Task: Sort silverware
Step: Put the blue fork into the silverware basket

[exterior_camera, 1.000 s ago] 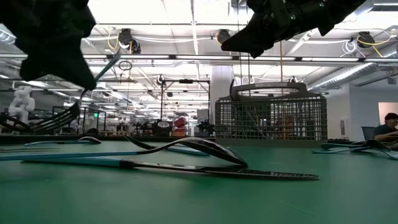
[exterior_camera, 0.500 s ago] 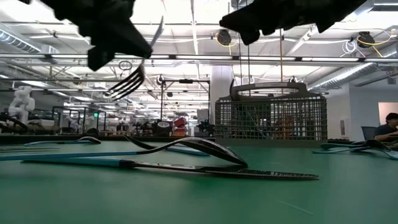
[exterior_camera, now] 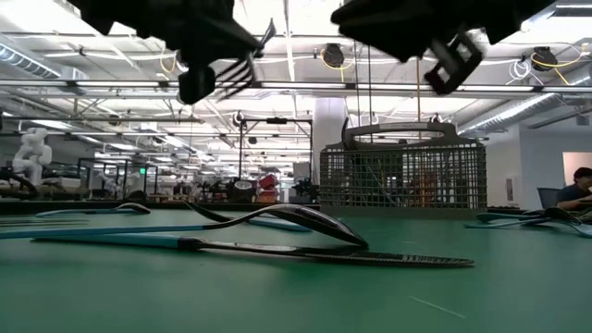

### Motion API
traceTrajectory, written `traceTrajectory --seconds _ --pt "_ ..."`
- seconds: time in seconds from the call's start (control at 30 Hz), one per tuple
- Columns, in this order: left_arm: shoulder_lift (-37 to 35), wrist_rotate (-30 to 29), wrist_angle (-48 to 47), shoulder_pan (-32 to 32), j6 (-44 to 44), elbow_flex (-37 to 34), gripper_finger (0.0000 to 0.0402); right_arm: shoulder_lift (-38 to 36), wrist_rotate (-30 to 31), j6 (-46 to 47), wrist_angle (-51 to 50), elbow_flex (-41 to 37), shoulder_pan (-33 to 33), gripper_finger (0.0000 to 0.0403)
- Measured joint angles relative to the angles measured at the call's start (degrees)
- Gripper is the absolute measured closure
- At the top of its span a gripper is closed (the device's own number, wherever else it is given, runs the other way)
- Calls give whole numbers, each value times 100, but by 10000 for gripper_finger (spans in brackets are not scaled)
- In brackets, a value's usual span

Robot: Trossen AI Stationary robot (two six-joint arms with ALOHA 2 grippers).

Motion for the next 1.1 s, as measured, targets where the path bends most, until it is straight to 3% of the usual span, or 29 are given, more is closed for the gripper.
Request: traceTrajectory --seconds 0.2,0.4,0.67,0.9,1.1 --pt "0 66 424 75 -126 0 382 512 1408 -1111 1172 0 74 344" --pt "4 44 455 73 -131 0 382 958 1456 -2274 1513 219 82 344" --pt "118 11 470 75 -136 0 382 1686 1919 -3027 1833 746 89 344" --pt "210 15 496 95 -149 -7 383 2035 1941 -3391 1901 939 106 344" --pt "212 79 494 132 -157 -7 383 2129 2768 -3778 1897 940 230 344"
